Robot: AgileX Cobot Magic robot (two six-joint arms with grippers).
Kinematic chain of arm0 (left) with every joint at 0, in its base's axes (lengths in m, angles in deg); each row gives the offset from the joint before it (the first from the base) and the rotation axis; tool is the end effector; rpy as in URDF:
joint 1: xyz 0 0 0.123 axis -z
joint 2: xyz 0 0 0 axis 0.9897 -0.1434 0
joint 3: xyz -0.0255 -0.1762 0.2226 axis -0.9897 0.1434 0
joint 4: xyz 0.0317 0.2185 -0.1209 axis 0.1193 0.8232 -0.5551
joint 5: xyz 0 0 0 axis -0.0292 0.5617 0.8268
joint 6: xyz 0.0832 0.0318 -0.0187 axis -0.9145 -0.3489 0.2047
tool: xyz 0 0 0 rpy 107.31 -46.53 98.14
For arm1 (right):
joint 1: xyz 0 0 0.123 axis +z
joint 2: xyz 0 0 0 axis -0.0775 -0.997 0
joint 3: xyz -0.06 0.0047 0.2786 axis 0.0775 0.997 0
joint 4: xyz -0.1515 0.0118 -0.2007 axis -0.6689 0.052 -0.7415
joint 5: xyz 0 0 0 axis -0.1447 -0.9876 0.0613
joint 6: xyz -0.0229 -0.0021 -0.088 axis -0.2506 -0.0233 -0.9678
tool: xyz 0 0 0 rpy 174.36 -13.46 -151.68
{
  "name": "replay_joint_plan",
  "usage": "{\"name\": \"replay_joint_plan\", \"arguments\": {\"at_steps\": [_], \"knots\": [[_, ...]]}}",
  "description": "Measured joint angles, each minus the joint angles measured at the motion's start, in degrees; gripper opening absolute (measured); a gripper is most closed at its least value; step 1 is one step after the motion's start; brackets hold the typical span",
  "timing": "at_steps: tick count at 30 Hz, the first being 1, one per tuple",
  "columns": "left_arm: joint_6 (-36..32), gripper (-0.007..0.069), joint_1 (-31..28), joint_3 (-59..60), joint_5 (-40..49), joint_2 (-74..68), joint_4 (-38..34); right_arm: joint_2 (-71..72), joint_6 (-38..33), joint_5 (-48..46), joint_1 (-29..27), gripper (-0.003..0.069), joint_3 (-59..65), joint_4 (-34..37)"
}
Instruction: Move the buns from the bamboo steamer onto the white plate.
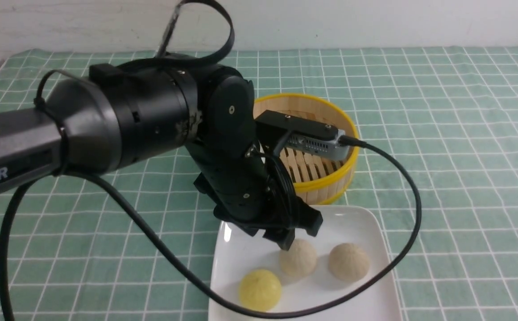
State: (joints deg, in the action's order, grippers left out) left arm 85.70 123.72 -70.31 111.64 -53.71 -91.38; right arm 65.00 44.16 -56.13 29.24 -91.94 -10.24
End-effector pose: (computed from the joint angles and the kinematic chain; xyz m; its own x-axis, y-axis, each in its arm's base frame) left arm 0.2555 -0.2428 0.2609 -0.8066 0.4887 -0.3325 0.5589 0.8136 -0.1600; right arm 0.0299 0.0097 0.3059 -0.0755 0.0290 -0.9967 -0.3778 0.9242 0.0555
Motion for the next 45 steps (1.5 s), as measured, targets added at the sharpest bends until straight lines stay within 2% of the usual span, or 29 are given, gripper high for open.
{"name": "replay_joint_plan", "arguments": {"at_steps": [9, 19, 26, 34, 37, 42, 45], "knots": [[0.0, 0.0417, 0.0, 0.0, 0.78, 0.0, 1.9, 0.0, -1.07, -3.04, 0.0, -0.0008, 0.18, 5.86], [0.0, 0.0397, 0.0, 0.0, 3.58, 0.0, 2.29, 0.0, -1.26, -3.09, 0.0, -0.0003, 0.18, 6.03], [0.63, 0.0286, 0.0, 0.0, 4.29, 0.0, 2.29, 0.0, -1.26, -3.09, 0.0, 0.0001, 0.18, 6.03], [2.98, 0.0026, 0.0, -0.11, 6.09, 0.0, 2.29, 0.0, -1.26, -3.09, 0.0, 0.0005, 0.18, 6.03], [3.03, 0.0001, 0.0, -0.11, 6.9, 0.0, 2.29, 0.0, -1.26, -3.09, 0.0, 0.0008, 0.18, 6.03], [3.03, 0.0001, 0.0, -0.11, 7.29, 0.0, 2.29, 0.99, -1.26, -2.91, -1.73, 0.0011, 1.37, 6.03], [3.03, 0.0001, 0.0, -0.11, 7.29, 0.0, 2.29, 3.2, -1.26, -2.5, -7.42, 0.0012, 5.65, 5.84]]}}
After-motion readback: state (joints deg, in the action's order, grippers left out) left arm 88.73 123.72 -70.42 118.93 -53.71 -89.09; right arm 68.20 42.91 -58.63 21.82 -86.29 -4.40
